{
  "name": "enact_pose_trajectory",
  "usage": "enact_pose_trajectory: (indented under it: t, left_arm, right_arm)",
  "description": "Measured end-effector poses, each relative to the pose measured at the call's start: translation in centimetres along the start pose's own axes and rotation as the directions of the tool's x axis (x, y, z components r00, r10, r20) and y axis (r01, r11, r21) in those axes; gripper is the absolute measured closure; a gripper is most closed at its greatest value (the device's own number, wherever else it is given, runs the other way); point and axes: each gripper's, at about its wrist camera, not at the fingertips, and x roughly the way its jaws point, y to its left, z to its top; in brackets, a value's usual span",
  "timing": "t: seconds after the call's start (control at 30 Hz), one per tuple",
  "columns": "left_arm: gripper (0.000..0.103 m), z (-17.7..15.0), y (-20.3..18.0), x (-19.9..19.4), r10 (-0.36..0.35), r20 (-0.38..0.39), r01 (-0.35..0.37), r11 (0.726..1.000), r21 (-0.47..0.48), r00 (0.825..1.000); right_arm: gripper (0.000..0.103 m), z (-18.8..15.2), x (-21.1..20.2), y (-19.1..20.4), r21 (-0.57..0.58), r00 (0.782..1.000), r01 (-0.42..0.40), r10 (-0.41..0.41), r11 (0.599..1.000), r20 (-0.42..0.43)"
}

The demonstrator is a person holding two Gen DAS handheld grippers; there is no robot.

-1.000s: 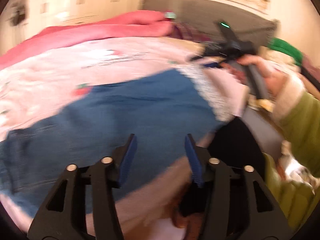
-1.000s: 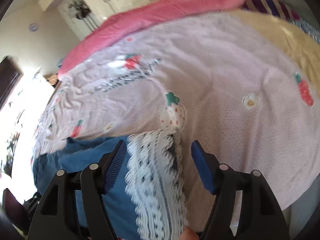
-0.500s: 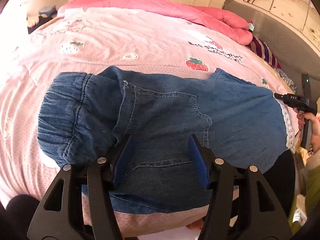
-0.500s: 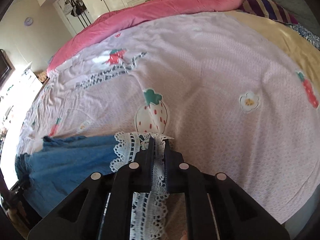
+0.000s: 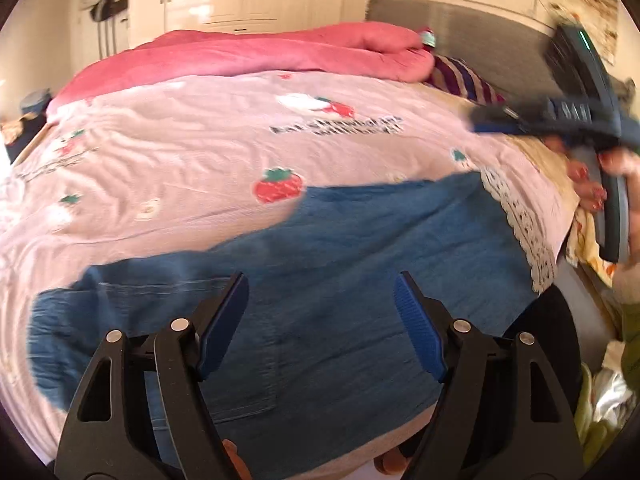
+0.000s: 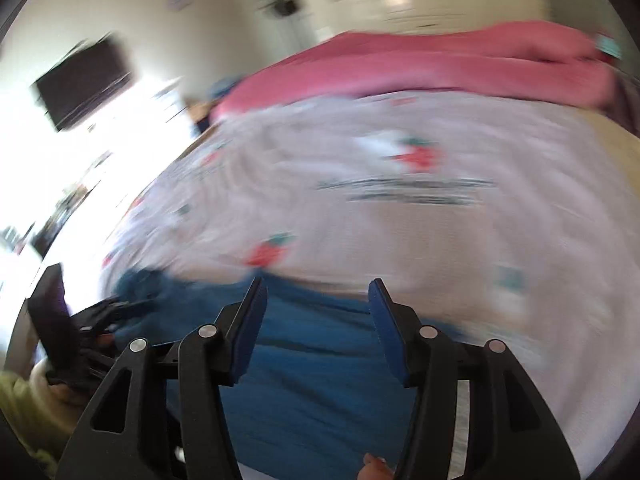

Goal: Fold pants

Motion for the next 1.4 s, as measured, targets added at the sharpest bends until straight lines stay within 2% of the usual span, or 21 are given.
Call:
enact_pose_trajectory:
  t: [0.1,0.17,0.43,0.57,0.63,0.7,0.77,0.8,0.93,1.03,1.1,1.17,1.23,1.33,1.4]
  left_arm:
    - [0.036,-1.5,-0.1,0.7,-0.001,-0.028,0.001,1.000,0.011,1.000]
    - [0.036,-1.9,0.2,0.9,-0.005,-0.032,0.005,1.000,0.006,0.999]
    - [0.027,-2.3,0.7,1.5,-0.004,-0.031,0.004,1.000,0.000,1.000]
    - [0.024,-2.5,0.8,1.9,0.009,-0.045,-0.010,1.000,-0.004,0.999]
    - [0.023,-2.7,0.7,2.2,0.032,-0.056,-0.032,0.999,0.005,0.998]
    - [0.023,-2.9,0.6,2.6,0.039,-0.070,-0.038,0.999,0.009,0.997]
    - [0.023,-3.0,0.6,2.9,0.044,-0.078,-0.042,0.999,0.015,0.996]
    - [0.023,-3.1,0.5,3.0,0.046,-0.079,-0.044,0.999,0.017,0.996]
    - [0.023,-3.3,0.4,3.4,0.051,-0.088,-0.050,0.999,0.021,0.995]
    - [0.023,-3.6,0.4,3.5,0.055,-0.086,-0.052,0.998,0.027,0.995]
    - [0.022,-4.0,0.2,3.5,0.050,-0.084,-0.048,0.999,0.023,0.995]
    - [0.022,-4.0,0.4,3.4,0.042,-0.083,-0.041,0.999,0.016,0.996]
    - [0.022,-3.9,0.8,3.4,0.036,-0.081,-0.035,0.999,0.010,0.996]
    - [0.022,-3.4,1.7,3.2,0.011,-0.064,-0.012,1.000,-0.018,0.998]
    - [0.022,-3.2,2.0,2.4,-0.016,-0.030,0.015,0.999,-0.039,0.999]
  right_arm:
    - [0.051,0.7,5.8,2.8,-0.051,0.991,-0.035,0.028,0.998,-0.130]
    - [0.052,0.7,7.9,3.7,-0.071,0.985,-0.040,0.027,0.997,-0.170]
    - [0.051,1.7,12.1,4.4,-0.114,0.972,0.008,-0.034,0.993,-0.232]
    - [0.052,2.0,14.1,4.1,-0.115,0.957,0.027,-0.059,0.993,-0.285]
    - [0.061,2.1,15.1,3.9,-0.108,0.949,0.023,-0.056,0.994,-0.312]
    - [0.097,1.8,16.3,4.0,-0.122,0.934,0.016,-0.058,0.992,-0.351]
    - [0.099,1.8,16.6,4.4,-0.152,0.934,0.021,-0.073,0.988,-0.349]
    - [0.099,1.9,16.5,4.7,-0.183,0.939,0.042,-0.101,0.982,-0.329]
    - [0.099,3.3,16.7,4.6,-0.185,0.955,0.074,-0.123,0.980,-0.269]
    - [0.100,3.2,18.3,4.2,-0.203,0.950,0.101,-0.155,0.974,-0.273]
    - [0.100,2.9,18.9,3.6,-0.188,0.952,0.094,-0.143,0.978,-0.269]
    - [0.099,2.8,18.2,3.0,-0.146,0.964,0.073,-0.107,0.987,-0.242]
    - [0.094,3.1,16.3,2.0,-0.086,0.975,0.071,-0.087,0.994,-0.205]
    - [0.079,3.3,12.0,0.5,-0.033,0.990,0.071,-0.075,0.997,-0.123]
    - [0.064,3.1,9.0,-0.6,-0.010,0.993,0.094,-0.094,0.996,-0.077]
